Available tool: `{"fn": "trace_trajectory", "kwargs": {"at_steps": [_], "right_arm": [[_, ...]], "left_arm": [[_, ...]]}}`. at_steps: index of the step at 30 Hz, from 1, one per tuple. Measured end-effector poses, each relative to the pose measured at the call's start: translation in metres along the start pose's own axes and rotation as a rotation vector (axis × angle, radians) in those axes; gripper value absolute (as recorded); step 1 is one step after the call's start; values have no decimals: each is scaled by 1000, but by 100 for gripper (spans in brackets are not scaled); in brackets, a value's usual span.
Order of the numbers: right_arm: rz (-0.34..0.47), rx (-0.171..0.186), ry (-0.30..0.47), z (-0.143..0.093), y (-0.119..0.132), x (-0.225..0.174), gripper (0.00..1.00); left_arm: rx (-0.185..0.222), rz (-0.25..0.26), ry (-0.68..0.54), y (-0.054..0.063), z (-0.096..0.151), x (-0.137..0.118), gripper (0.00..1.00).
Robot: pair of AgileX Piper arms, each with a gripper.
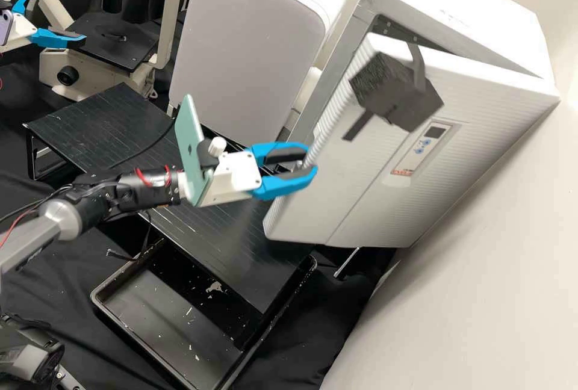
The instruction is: Open the incubator door
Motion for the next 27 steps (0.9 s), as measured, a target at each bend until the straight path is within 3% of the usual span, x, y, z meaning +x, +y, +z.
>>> {"fn": "trace_trajectory", "kwargs": {"at_steps": [5,9,10,16,22,25,27], "right_arm": [[10,16,-72,19,10,-17,0],[-21,8,-58,22,8,-25,0],[-28,6,-54,22,7,-26,100],[-58,0,9,21,1,-31,100],[-128,97,294,10,-10,-46,100],[-170,105,408,5,-17,-53,100],[-190,104,441,3,-20,-55,100]], "left_arm": [[0,0,0,0,0,0,100],[0,0,0,0,0,0,100],[0,0,0,0,0,0,100],[0,0,0,0,0,0,100],[0,0,0,0,0,0,100],[0,0,0,0,0,0,100],[0,0,0,0,0,0,100]]}}
